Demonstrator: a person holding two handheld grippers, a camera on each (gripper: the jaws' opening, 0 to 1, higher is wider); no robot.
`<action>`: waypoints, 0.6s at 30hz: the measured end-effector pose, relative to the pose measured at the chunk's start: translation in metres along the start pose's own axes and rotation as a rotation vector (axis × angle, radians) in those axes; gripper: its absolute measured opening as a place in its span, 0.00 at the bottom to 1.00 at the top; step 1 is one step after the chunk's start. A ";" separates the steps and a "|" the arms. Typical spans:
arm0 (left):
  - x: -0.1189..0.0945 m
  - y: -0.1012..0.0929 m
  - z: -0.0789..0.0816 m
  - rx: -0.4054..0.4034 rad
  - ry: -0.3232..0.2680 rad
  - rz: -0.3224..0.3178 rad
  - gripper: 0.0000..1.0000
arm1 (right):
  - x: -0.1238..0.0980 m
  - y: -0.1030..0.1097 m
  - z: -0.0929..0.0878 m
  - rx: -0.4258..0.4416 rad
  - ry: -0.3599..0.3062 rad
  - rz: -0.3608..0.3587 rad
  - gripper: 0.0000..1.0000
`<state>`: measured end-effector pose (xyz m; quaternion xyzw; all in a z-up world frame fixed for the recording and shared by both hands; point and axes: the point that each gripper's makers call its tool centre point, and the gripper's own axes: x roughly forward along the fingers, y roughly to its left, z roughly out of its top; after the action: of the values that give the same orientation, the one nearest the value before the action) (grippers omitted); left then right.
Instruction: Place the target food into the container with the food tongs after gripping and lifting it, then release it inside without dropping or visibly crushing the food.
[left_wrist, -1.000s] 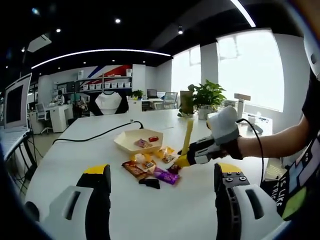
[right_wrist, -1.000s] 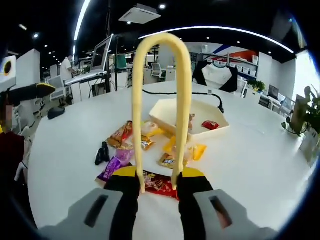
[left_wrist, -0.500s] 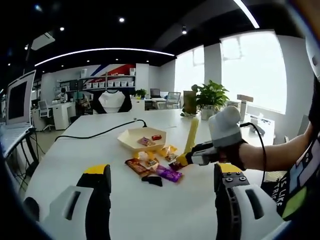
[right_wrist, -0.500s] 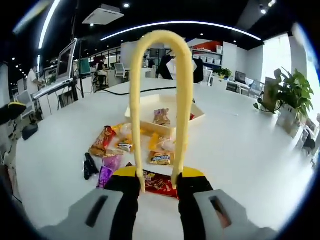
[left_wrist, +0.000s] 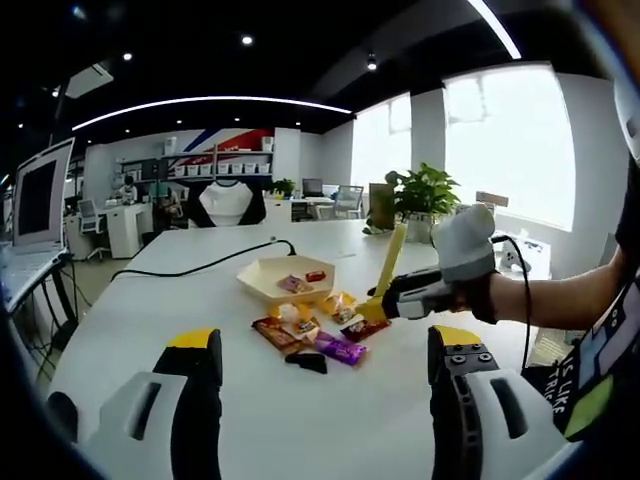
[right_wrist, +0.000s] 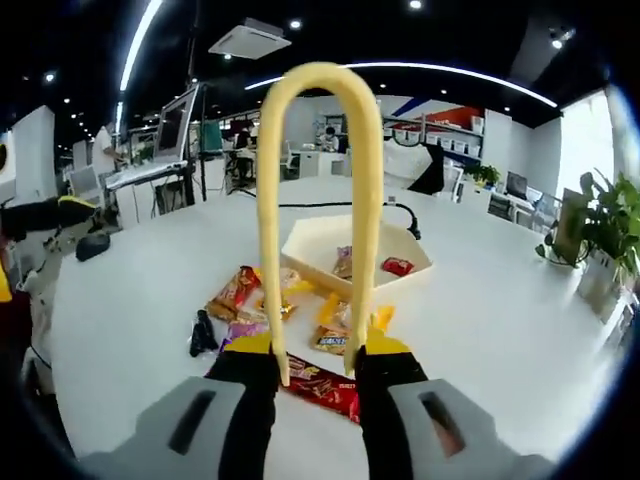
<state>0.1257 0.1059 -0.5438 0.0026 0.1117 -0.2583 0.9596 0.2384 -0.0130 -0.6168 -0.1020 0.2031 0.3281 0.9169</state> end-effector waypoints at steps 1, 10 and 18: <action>0.000 0.000 0.000 0.003 0.001 0.000 0.90 | 0.001 0.000 0.001 0.012 -0.003 0.018 0.27; -0.001 0.000 -0.001 0.000 0.007 0.003 0.90 | 0.005 0.003 -0.007 -0.154 0.038 0.262 0.27; -0.002 0.003 0.002 -0.003 0.010 0.012 0.89 | 0.000 0.010 -0.019 -0.270 0.078 0.497 0.26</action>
<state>0.1256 0.1094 -0.5418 0.0032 0.1168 -0.2522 0.9606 0.2261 -0.0110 -0.6347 -0.1829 0.2116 0.5626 0.7780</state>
